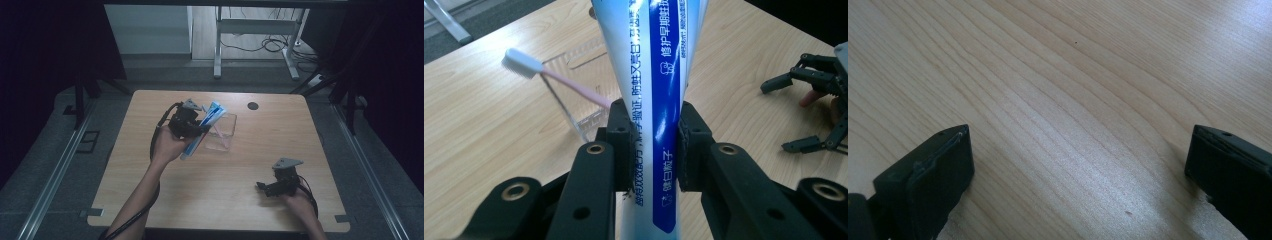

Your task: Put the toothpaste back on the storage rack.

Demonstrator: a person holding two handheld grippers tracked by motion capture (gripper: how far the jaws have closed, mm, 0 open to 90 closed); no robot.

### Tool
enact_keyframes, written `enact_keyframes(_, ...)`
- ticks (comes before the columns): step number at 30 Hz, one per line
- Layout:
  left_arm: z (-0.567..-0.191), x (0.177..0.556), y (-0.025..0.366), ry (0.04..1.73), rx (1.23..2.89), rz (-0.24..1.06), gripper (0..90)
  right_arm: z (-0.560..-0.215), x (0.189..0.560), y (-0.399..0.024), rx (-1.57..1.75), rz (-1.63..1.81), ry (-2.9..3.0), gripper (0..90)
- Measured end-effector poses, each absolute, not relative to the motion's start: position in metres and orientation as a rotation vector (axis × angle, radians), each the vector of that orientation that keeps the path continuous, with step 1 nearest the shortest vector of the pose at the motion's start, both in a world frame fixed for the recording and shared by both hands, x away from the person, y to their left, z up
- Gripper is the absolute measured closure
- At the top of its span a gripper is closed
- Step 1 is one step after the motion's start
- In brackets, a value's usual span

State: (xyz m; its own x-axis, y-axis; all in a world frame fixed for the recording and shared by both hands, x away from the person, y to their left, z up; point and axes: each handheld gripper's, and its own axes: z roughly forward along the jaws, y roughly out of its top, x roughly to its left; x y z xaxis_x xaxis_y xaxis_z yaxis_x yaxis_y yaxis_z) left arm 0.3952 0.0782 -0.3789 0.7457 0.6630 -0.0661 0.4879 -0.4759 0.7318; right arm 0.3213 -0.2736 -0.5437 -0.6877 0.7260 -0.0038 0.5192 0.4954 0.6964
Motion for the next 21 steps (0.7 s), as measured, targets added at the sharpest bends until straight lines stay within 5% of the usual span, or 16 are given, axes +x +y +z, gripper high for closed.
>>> enact_keyframes(21,-0.373,0.420,0.041,0.819,2.150,0.314,73.2,-0.544,0.321,-0.274,1.049,0.991,2.447,0.0)
